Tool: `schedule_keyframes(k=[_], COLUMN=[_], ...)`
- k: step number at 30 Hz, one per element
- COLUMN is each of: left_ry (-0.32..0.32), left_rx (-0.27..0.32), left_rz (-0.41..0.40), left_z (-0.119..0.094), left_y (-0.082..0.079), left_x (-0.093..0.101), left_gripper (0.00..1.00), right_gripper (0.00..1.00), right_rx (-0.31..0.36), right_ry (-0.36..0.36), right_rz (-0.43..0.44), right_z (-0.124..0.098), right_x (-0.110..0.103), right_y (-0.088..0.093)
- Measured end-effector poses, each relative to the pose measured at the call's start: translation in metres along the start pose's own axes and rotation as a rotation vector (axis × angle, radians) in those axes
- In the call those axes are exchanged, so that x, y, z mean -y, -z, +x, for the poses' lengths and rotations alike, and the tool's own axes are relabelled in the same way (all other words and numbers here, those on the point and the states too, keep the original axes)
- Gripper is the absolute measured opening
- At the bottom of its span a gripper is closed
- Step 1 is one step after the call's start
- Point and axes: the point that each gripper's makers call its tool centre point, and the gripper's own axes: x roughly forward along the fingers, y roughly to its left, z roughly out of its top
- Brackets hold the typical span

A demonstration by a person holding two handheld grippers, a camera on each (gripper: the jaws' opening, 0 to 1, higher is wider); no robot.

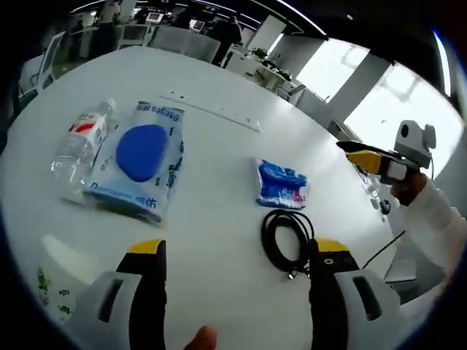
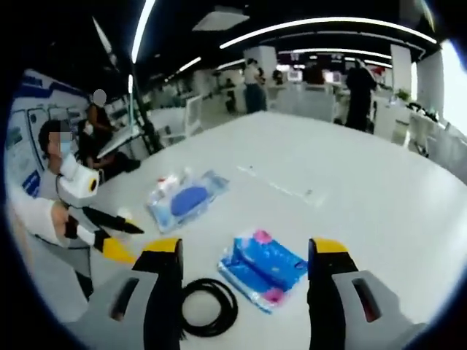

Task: Arrange the tabletop items into an orderly group along one side of the table until the central work area is clear of visible clutter.

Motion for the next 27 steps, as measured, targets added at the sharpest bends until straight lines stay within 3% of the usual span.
schedule_keyframes(k=[7, 13, 20, 27], left_ry=[-0.031, -0.058, -0.114, -0.163], left_rx=[-0.004, 0.004, 0.025, 0.044], left_rz=[-0.038, -0.085, -0.230, -0.275], left_z=[0.004, 0.008, 0.013, 0.019], left_y=[-0.002, -0.005, -0.011, -0.020], left_x=[-0.013, -0.024, -0.047, -0.064], left_gripper=[0.80, 0.77, 0.71, 0.66], right_gripper=[0.66, 0.62, 0.56, 0.50], right_rx=[0.001, -0.023, -0.010, 0.008], right_ry=[-0.004, -0.024, -0.060, -0.104], right_rz=[-0.051, -0.046, -0.041, -0.055], right_z=[0.015, 0.036, 0.077, 0.127], right_x=[0.008, 0.007, 0.001, -0.011], right_y=[-0.024, -0.029, -0.049, -0.068])
